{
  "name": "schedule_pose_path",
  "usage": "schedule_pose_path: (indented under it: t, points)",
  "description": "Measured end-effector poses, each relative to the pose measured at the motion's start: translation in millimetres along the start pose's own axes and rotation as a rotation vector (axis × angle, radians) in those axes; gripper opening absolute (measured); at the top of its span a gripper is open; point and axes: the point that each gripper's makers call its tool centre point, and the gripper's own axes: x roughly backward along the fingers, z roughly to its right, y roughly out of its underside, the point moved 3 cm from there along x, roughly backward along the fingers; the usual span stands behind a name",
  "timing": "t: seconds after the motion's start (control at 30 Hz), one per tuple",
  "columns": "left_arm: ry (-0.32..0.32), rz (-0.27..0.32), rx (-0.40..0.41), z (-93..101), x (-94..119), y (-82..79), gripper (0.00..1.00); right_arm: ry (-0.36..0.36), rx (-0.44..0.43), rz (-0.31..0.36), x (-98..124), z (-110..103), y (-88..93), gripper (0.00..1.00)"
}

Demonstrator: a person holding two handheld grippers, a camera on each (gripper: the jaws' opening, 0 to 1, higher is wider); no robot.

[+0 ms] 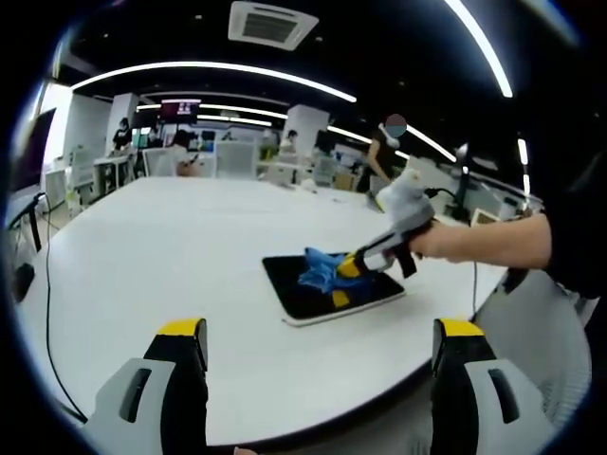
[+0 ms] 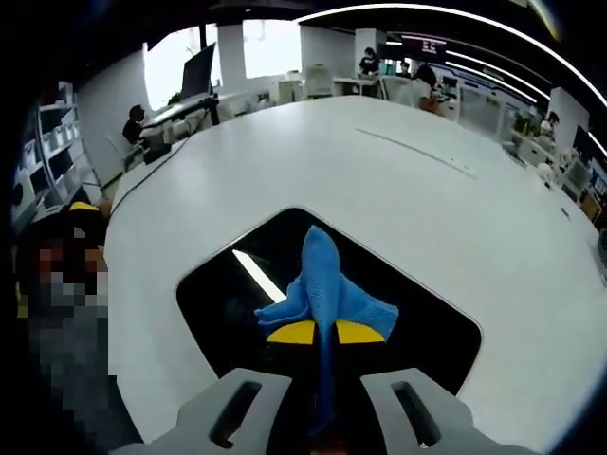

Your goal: Wipe the mirror surface with the cleaning cloth until all visible marks leave the cleaned area.

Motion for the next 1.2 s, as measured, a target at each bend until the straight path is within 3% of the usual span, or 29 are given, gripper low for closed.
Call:
schedule_pose_path:
  t: [0.77, 1.2]
  points:
    - [0.007, 0.002, -0.007, 1.4, 1, -0.6, 0.99, 0.05, -0.026, -0.023, 20, 28, 21.6, 0.0]
    - [0.006, -0.002, -0.009, 1.4, 1, 0.3, 0.99, 0.085, -0.096, -0.011, 32, 46, 35.2, 0.0]
